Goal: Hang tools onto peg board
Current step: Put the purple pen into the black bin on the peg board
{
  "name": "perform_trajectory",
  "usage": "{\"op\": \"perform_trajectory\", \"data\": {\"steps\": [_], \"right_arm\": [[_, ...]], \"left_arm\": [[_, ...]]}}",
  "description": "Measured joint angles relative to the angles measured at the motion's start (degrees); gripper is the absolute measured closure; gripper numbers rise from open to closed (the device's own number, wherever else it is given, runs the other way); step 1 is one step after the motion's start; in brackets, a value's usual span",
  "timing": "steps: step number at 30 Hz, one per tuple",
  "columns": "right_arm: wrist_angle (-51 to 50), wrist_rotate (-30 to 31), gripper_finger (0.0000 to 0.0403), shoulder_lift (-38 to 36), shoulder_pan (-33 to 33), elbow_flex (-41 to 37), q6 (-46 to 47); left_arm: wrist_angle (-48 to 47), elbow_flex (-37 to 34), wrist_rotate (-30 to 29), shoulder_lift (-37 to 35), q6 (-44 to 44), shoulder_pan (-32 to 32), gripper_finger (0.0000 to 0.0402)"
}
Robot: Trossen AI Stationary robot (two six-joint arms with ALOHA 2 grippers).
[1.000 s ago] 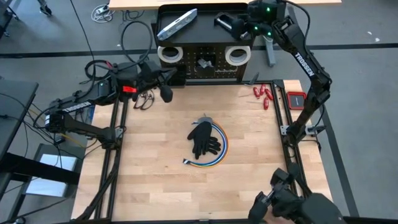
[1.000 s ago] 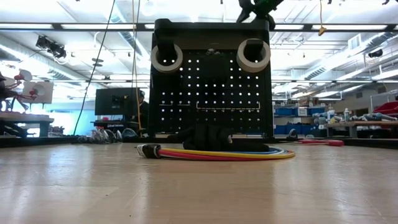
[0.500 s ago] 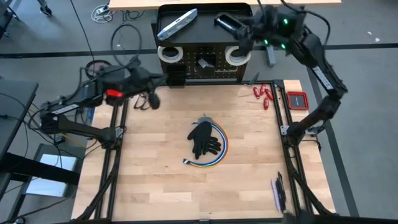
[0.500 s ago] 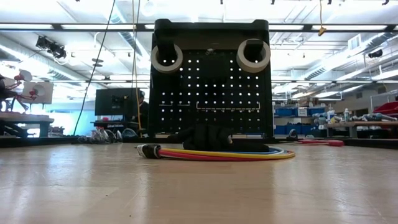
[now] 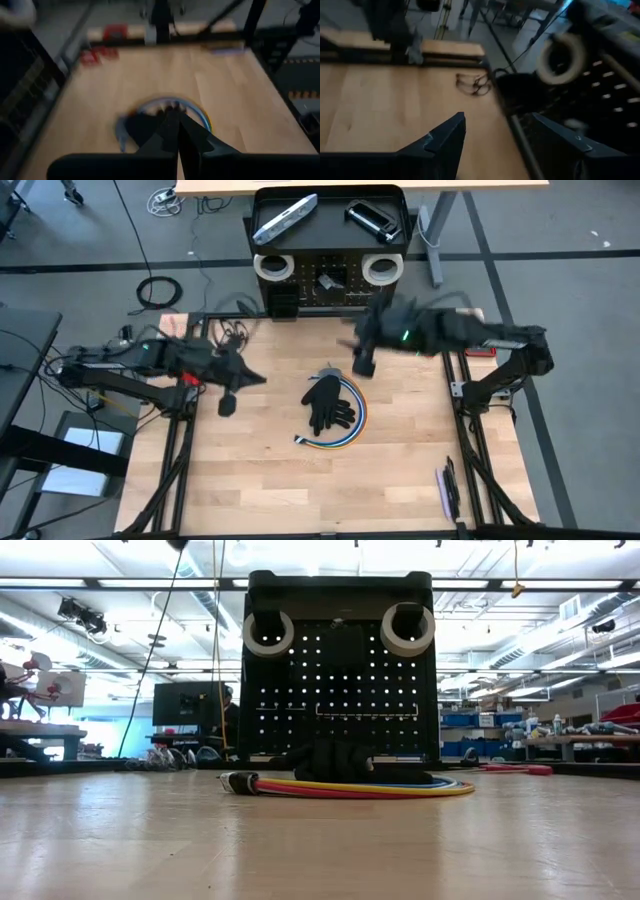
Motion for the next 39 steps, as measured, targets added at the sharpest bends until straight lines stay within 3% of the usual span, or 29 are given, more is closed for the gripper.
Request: {"op": "perform_trajectory", "data": {"steps": [8, 11, 14, 19, 23, 28, 39], "right_arm": [[9.4, 1.6, 0.0174, 0.0, 8.7, -20.6, 11.5], [9.7, 1.8, 0.0174, 0.0, 10.3, -25.9, 22.0], [13.4, 1.6, 0.0174, 1.1, 12.5, -28.6, 34.9], [12.2, 4.7, 0.0174, 5.2, 18.7, -29.5, 39.4], [9.1, 7.6, 0.0174, 7.2, 20.2, -29.4, 48.4], [8.5, 8.6, 0.0174, 9.3, 21.6, -29.4, 56.2], [15.2, 7.3, 0.0174, 15.9, 24.6, -29.3, 59.6]], "left_arm": [[0.9, -15.5, 0.0, 0.7, -10.1, -1.8, 0.0391], [4.6, -21.3, 1.8, 1.2, -14.1, -1.8, 0.0389], [12.0, -28.1, 4.8, 1.5, -17.3, -1.8, 0.0387], [25.9, -37.2, 6.1, 1.5, -20.0, -1.6, 0.0387], [25.3, -37.8, -1.7, 1.5, -21.4, 0.1, 0.0387], [21.8, -36.0, -13.3, 2.0, -21.9, 7.4, 0.0377], [22.6, -36.5, -15.0, 3.0, -20.8, 35.0, 0.0271]]}}
